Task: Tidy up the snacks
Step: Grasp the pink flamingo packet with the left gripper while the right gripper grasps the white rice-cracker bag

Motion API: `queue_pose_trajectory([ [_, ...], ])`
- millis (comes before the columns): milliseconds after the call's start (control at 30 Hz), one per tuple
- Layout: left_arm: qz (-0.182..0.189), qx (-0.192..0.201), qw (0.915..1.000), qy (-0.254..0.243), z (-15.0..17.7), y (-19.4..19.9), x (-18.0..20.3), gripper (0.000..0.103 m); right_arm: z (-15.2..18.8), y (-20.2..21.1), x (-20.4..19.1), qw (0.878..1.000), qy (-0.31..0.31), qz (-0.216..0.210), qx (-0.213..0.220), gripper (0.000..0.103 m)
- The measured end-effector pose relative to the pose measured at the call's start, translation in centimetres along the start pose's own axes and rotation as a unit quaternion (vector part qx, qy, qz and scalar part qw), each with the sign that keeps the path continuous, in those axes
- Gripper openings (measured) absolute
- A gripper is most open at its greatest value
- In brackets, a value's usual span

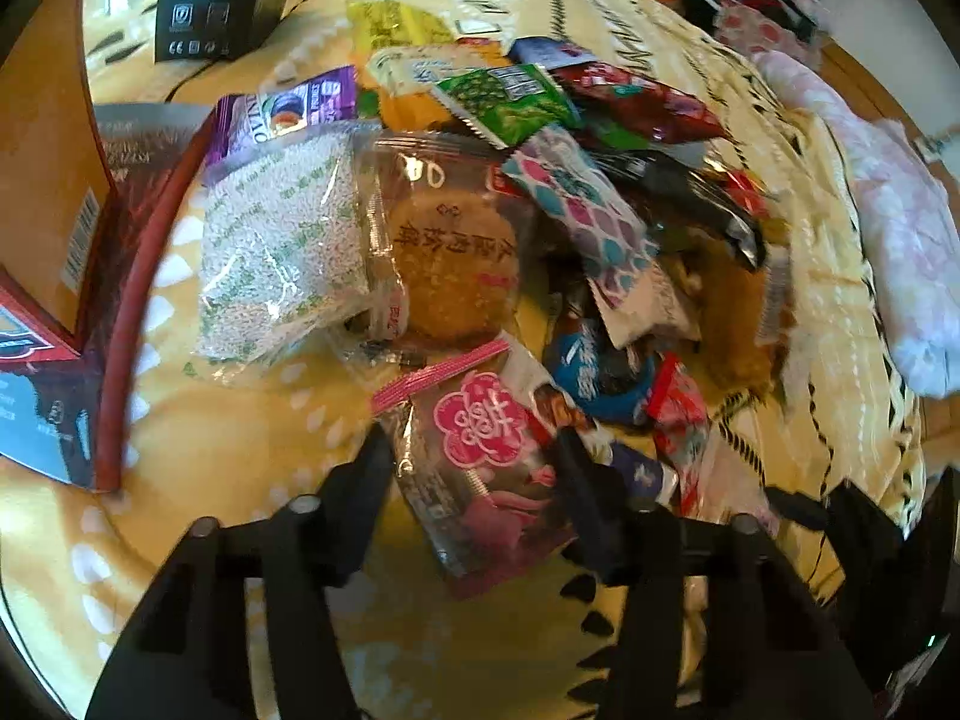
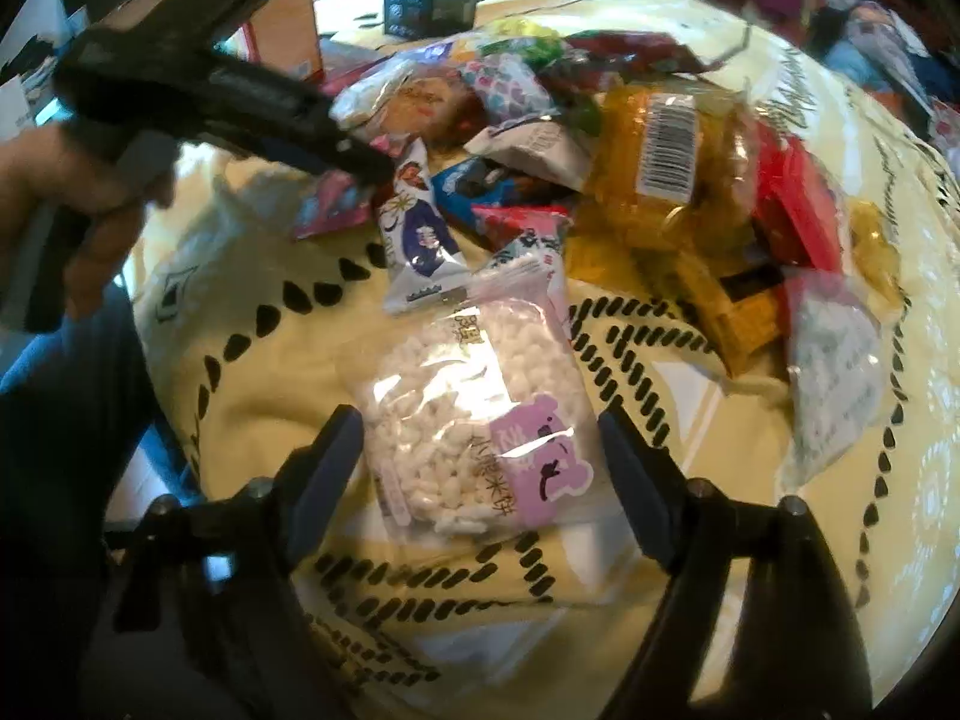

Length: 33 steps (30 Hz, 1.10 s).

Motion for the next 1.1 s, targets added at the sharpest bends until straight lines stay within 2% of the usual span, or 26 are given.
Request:
queue_pose_trajectory([
  [167,-0.02,0.011,0.9951,-0.096,1.1,1.6,1.3,0.051,0.6,1.1,0.7,0.997,-0.067,0.016,0.027,0.077],
  [233,-0.025,-0.009,0.9913,-0.129,1.6,1.0,1.4,0.051,1.2,1.4,1.3,0.994,-0.106,0.024,0.032,0.077],
  [367,-0.007,-0.002,0.9953,-0.096,2.1,0.2,0.4,0.06,2.1,1.1,1.8,0.988,-0.15,0.018,0.037,0.079],
  [533,-0.003,0.012,0.9963,-0.085,2.5,0.0,0.0,0.063,1.4,0.8,1.7,0.989,-0.143,0.033,0.032,0.079],
  [767,0.0,0.035,0.9925,-0.117,2.7,1.6,0.3,0.05,1.9,1.0,1.9,0.985,-0.163,0.038,0.044,0.077],
  [833,0.004,0.044,0.9908,-0.128,2.5,2.7,0.8,0.049,2.0,1.5,2.0,0.983,-0.173,0.039,0.053,0.075],
  [933,0.01,0.081,0.9838,-0.16,2.1,5.8,2.5,0.049,1.7,2.7,2.5,0.979,-0.189,0.043,0.068,0.063],
  [967,0.012,0.089,0.9823,-0.164,2.0,6.5,2.7,0.049,1.5,3.2,2.7,0.978,-0.193,0.045,0.073,0.039],
  [1000,0.015,0.101,0.9803,-0.169,1.8,7.5,2.9,0.049,1.3,3.6,2.9,0.977,-0.195,0.047,0.076,0.025],
  [1033,0.017,0.11,0.9786,-0.173,1.5,8.3,3.2,0.049,1.0,3.9,3.1,0.976,-0.198,0.046,0.077,0.02],
  [1100,0.015,0.123,0.9757,-0.181,1.2,9.4,3.4,0.049,0.4,4.1,3.4,0.976,-0.201,0.046,0.076,0.02],
])
Point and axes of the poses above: each gripper's, at about its wrist camera, not at the fingertips, and y roughly against the way its jaws point, x to its right, z to its underside, the point moved 5 cm from there along -y, roughly the way its jaws point, and after that the axes turned 3 degrees about z, right-handed, at the moved point
